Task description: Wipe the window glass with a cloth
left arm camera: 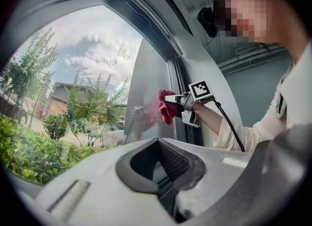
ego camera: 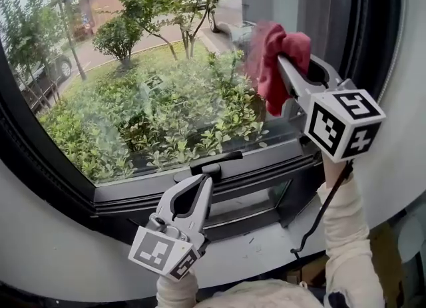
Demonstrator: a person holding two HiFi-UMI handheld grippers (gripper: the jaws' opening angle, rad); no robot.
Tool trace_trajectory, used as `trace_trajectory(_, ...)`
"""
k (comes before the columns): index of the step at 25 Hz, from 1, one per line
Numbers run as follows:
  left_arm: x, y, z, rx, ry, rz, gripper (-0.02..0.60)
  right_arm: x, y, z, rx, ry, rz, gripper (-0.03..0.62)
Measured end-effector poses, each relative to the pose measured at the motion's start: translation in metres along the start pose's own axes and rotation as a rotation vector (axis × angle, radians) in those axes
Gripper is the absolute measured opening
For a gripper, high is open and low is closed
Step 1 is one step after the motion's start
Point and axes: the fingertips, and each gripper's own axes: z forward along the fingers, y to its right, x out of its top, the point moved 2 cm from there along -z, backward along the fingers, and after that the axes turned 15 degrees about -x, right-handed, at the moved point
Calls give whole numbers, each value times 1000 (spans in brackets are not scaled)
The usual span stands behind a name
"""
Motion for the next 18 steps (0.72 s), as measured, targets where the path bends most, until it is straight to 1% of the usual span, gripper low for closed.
trace_trajectory(4, -6, 4, 9, 3, -3, 6, 0, -13, -3, -2, 16, 8, 0, 103)
trace_trajectory(7, -7, 9, 12, 14, -13, 14, 0, -28, -4, -8, 38, -3, 22, 103)
trace_trajectory(15, -11, 15, 16, 48, -51, 22, 0, -89, -10, -23, 88, -77, 91, 103)
trace_trajectory(18, -12, 16, 18, 54, -60, 23, 0, -102, -11, -26, 99, -93, 107, 103)
